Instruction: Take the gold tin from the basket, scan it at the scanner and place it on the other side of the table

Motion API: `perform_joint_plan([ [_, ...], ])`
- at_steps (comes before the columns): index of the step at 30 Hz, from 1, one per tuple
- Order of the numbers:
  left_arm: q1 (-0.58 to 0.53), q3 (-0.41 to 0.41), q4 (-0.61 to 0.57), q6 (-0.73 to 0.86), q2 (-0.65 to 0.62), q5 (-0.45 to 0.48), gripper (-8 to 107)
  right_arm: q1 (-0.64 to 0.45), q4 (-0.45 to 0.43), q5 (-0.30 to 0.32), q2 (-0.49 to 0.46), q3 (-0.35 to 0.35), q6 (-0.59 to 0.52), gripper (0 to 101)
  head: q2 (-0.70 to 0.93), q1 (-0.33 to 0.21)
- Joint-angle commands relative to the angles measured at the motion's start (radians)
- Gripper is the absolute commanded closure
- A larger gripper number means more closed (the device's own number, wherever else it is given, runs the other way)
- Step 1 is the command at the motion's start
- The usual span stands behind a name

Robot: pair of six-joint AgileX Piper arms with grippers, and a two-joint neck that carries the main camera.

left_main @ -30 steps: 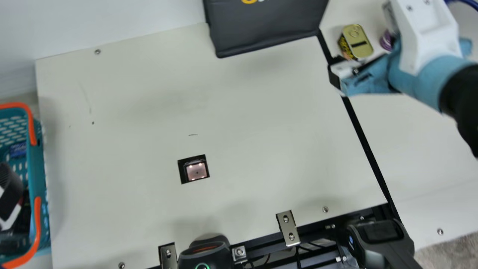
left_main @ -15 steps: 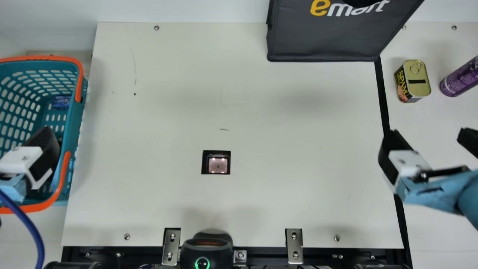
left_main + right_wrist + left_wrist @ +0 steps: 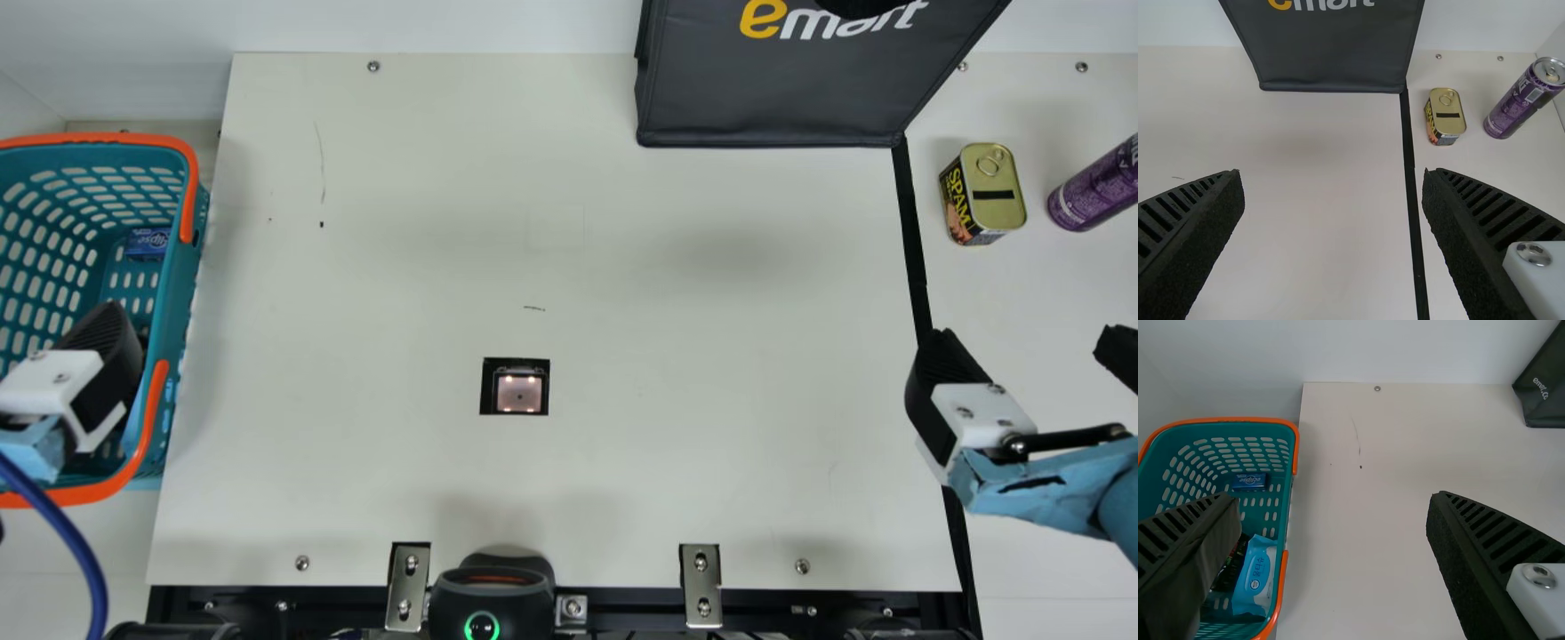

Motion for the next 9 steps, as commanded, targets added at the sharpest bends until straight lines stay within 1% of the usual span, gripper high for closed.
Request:
perform_joint_plan([
  [1,0.000,0.000,0.000,0.000,0.000,0.000,9,0.000,0.000,0.000,0.000,0.000,0.000,6,0.002,-0.029],
  [9,0.000,0.000,0.000,0.000,0.000,0.000,9,0.000,0.000,0.000,0.000,0.000,0.000,6,0.002,-0.029],
])
